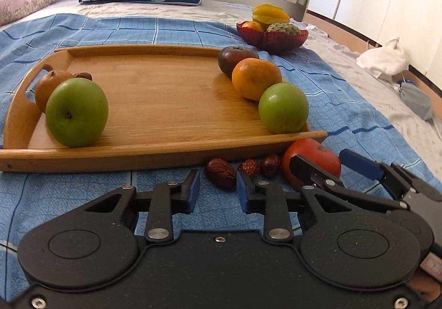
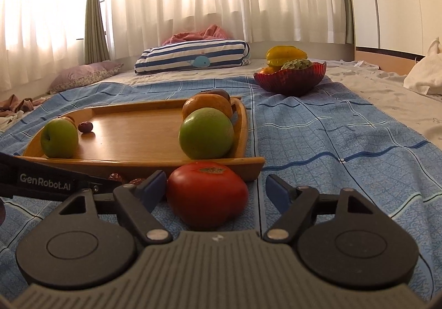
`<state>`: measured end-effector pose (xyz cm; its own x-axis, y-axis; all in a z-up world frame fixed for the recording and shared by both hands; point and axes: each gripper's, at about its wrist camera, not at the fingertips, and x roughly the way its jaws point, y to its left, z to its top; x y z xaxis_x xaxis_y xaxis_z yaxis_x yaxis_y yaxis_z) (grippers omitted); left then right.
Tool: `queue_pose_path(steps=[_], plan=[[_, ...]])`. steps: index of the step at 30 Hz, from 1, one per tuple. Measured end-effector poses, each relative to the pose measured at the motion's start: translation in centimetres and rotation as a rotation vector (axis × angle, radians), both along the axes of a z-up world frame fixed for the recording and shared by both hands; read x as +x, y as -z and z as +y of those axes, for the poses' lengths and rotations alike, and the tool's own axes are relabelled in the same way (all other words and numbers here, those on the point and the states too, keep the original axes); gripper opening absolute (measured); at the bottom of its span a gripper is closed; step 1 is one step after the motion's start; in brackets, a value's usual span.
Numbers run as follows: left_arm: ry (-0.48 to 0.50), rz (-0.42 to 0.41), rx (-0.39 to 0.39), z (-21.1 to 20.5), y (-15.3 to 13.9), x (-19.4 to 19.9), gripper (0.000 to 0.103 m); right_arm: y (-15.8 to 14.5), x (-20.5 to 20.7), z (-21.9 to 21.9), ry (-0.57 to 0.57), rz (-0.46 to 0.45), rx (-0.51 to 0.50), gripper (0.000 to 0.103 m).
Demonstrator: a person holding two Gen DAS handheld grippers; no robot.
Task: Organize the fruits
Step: 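Close the left gripper on another red date while the right closes on the red tomato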
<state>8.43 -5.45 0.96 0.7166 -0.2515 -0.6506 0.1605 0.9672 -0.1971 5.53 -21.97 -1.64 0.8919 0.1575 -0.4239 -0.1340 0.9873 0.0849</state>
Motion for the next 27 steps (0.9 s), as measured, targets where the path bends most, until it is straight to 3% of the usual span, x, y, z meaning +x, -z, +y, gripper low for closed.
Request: queue_pose_path(steps=[2,4,8,20,27], plan=[[-0.008,0.008,-0.019,0.0,0.0,0.3,0.026,0.0,-0.2,0.1,-0.022,-0.007,-0.002,0.071],[-0.017,0.011,-0.032,0.0,0.1,0.6,0.026,0.1,-0.4,0.6,-0.051,-0.015,-0.028,0.068],[-0.028,0.013,-0.039,-0.1,0.2,0.8,0.027,0.1,-0.7,1.8,-0.054,-0.028,-0.100,0.067],[-0.030,-0.013,0.018,-0.3,-0.3,-0.3,0.027,0.5,-0.5,2.8,-0.041,0.000,-0.173,0.070],[-0.028,-0.039,0.051,0.0,-0.8,-1.1,0.027,0.4,-0.4,2.5,-0.039,0.004,-0.157,0.069]])
